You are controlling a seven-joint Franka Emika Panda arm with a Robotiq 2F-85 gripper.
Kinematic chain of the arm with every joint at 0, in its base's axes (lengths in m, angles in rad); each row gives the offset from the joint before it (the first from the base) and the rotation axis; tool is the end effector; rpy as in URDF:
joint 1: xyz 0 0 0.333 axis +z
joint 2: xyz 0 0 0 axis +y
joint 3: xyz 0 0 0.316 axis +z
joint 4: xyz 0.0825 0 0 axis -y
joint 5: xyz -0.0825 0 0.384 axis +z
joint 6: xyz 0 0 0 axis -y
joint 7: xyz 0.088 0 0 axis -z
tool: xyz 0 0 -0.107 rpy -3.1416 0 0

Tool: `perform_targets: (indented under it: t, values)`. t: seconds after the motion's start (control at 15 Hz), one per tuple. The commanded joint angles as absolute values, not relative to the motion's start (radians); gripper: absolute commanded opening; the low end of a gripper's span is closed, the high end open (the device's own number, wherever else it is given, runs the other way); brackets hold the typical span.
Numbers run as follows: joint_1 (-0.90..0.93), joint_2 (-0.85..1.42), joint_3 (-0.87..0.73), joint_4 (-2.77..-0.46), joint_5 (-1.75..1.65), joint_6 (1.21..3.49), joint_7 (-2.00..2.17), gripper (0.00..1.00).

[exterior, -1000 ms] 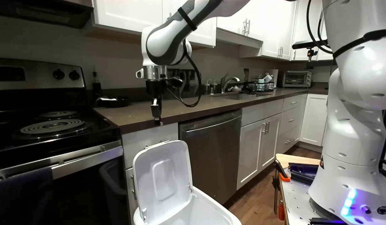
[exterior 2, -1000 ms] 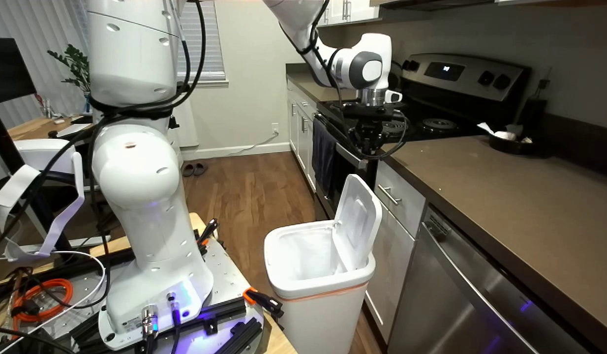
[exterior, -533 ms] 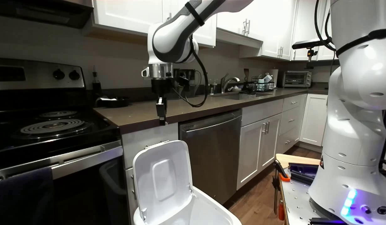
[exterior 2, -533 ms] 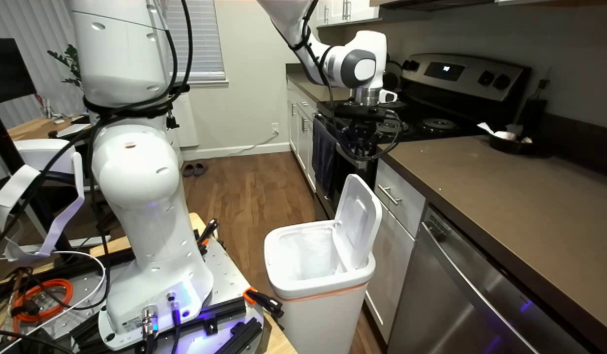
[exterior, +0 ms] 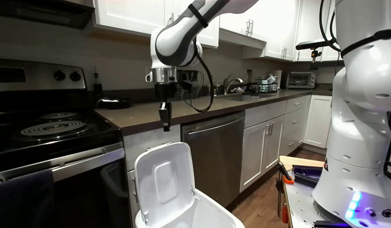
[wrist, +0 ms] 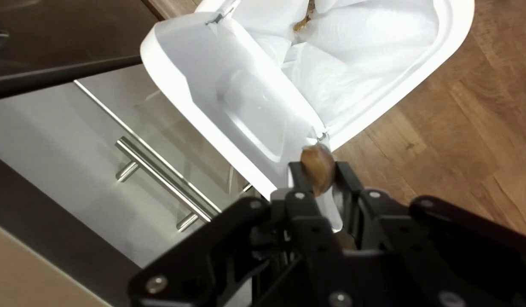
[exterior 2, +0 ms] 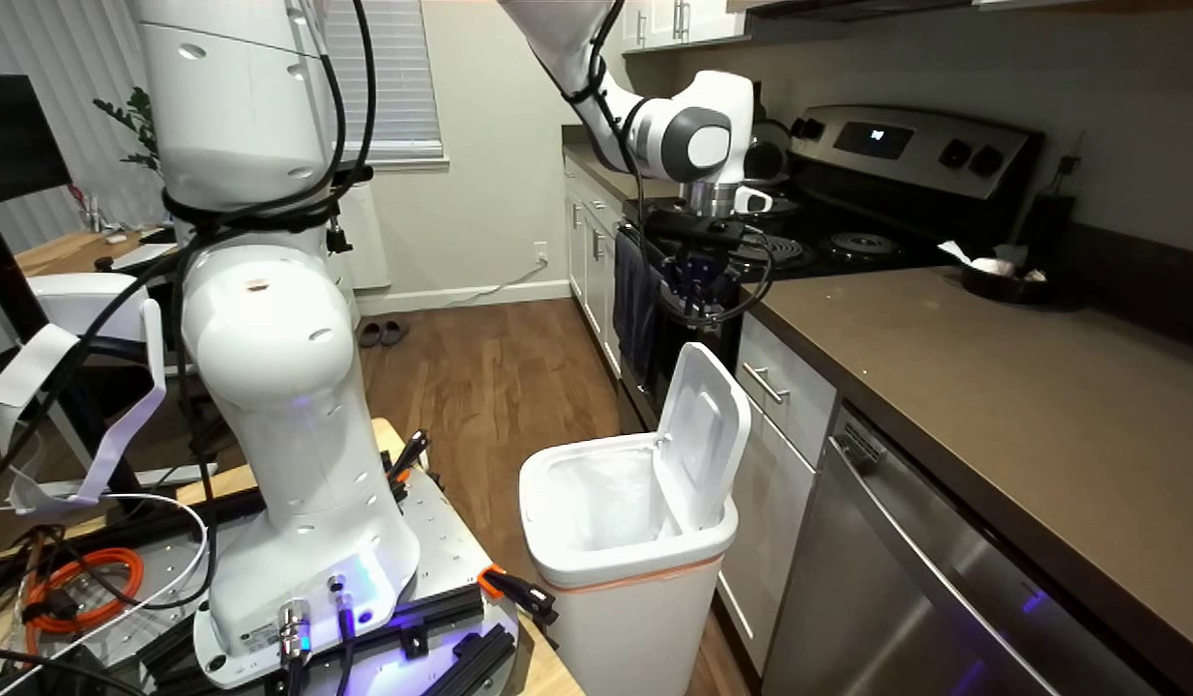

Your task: Put the paper on the counter in the bin

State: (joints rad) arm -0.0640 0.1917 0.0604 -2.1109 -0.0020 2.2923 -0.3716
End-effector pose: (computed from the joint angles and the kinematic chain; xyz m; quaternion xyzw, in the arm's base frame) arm 0.5689 -0.0026 0.3246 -0.9831 -0.1831 0.0040 0.0058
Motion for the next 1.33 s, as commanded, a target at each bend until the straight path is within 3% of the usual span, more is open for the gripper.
perform_targets:
  t: [0.0, 0.53, 0.6, 1.07, 1.13, 1.27]
  values:
    - [-0.034, 0.137, 0.058, -2.187, 0.014, 2.318, -0.302, 0.05]
    - [0.015, 0.088, 0.061, -2.288, 0.004, 2.374, -0.191, 0.05]
    - [0.012, 0.126, 0.058, -2.239, -0.001, 2.334, -0.221, 0.2]
    - [0.015, 0.115, 0.058, -2.257, -0.001, 2.346, -0.211, 0.2]
    - [0.015, 0.115, 0.058, -2.257, -0.001, 2.346, -0.211, 0.05]
    - [0.015, 0.115, 0.056, -2.257, -0.004, 2.346, -0.207, 0.05]
